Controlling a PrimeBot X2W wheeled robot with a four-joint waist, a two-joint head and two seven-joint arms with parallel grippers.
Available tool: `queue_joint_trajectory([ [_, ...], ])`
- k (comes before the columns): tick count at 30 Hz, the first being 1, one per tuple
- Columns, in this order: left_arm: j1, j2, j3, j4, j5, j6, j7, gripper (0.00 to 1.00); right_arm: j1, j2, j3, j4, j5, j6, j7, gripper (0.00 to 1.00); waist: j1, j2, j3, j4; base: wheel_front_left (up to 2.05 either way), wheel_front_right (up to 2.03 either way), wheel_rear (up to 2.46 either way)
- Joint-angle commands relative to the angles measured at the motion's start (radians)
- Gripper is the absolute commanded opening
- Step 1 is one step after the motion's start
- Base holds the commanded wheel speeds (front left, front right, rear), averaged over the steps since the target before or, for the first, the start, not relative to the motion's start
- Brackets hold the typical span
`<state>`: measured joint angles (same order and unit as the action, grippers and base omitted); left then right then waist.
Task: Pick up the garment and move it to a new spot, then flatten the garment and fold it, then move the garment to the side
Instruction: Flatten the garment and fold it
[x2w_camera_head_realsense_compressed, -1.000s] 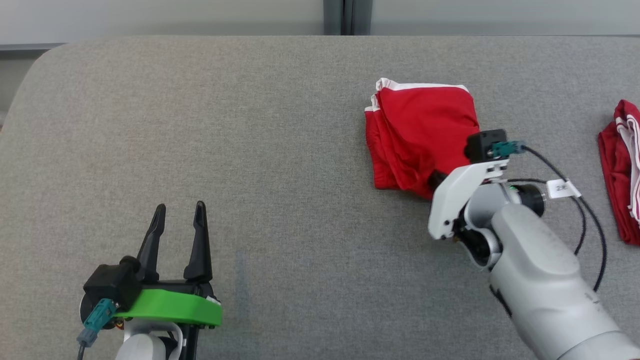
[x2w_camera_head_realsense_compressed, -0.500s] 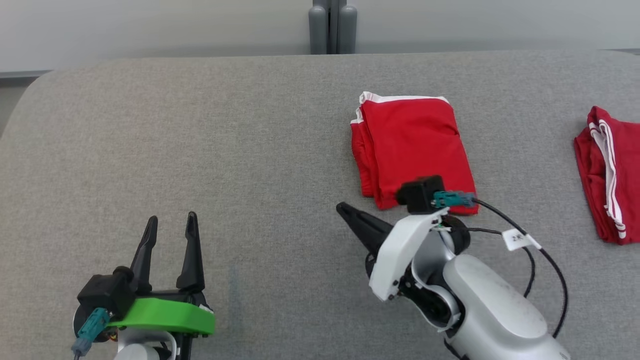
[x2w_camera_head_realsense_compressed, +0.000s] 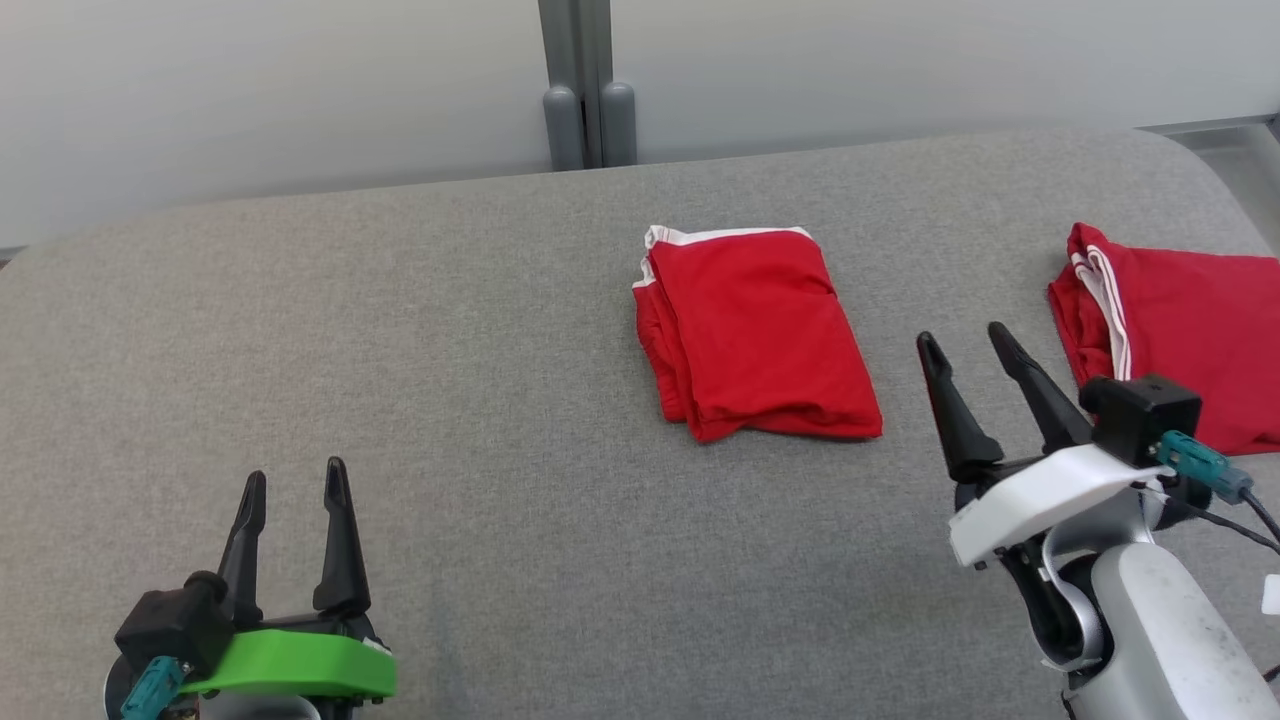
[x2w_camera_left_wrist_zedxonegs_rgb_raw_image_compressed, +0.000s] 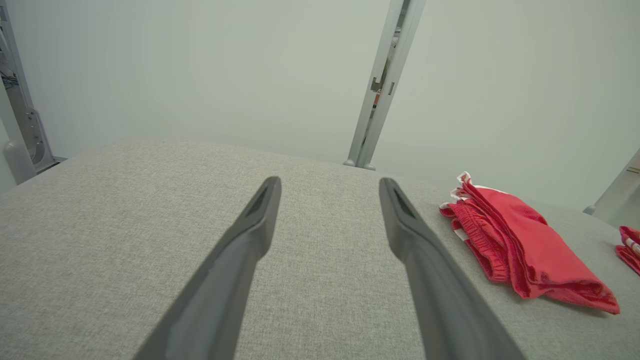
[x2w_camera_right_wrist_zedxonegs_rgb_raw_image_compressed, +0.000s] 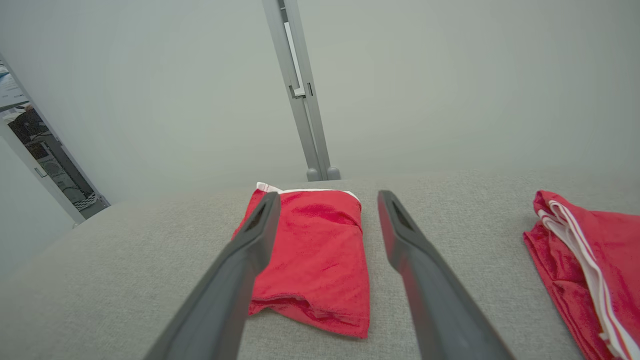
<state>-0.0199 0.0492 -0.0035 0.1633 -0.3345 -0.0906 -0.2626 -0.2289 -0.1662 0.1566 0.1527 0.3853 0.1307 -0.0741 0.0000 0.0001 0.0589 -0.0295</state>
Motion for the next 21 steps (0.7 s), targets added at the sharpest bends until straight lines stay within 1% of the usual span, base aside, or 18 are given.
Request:
queue_joint_trajectory([
  [1, 0.021, 0.003, 0.002, -0.004, 0.01, 0.002, -0.002, 1.0, 0.023, -0.006, -0.021, 0.0, -0.004, 0.0, -0.002, 1.0, 0.0, -0.0001, -0.028, -0.024, 0.0, 0.0, 0.0],
  [4, 0.028, 0.003, 0.007, -0.005, 0.018, 0.006, -0.002, 1.0, 0.049, -0.027, -0.047, 0.022, -0.003, 0.0, -0.001, 1.0, 0.0, -0.0001, -0.046, -0.036, 0.0, 0.0, 0.0],
  [8, 0.035, 0.003, 0.014, 0.0, 0.032, 0.006, -0.002, 1.0, 0.063, -0.052, -0.049, 0.054, 0.019, 0.0, -0.014, 1.0, 0.0, -0.0001, -0.056, -0.05, 0.0, 0.0, 0.0],
  [14, 0.042, 0.003, 0.019, 0.02, 0.044, -0.003, -0.002, 1.0, 0.06, -0.078, -0.015, 0.106, 0.052, 0.0, -0.027, 1.0, 0.0, -0.0001, -0.068, -0.062, 0.0, 0.0, 0.0],
  [21, 0.063, 0.003, 0.011, 0.031, 0.042, -0.006, -0.002, 1.0, 0.043, -0.091, 0.034, 0.145, 0.089, 0.0, -0.031, 1.0, 0.0, -0.0001, -0.084, -0.061, 0.0, 0.0, 0.0],
])
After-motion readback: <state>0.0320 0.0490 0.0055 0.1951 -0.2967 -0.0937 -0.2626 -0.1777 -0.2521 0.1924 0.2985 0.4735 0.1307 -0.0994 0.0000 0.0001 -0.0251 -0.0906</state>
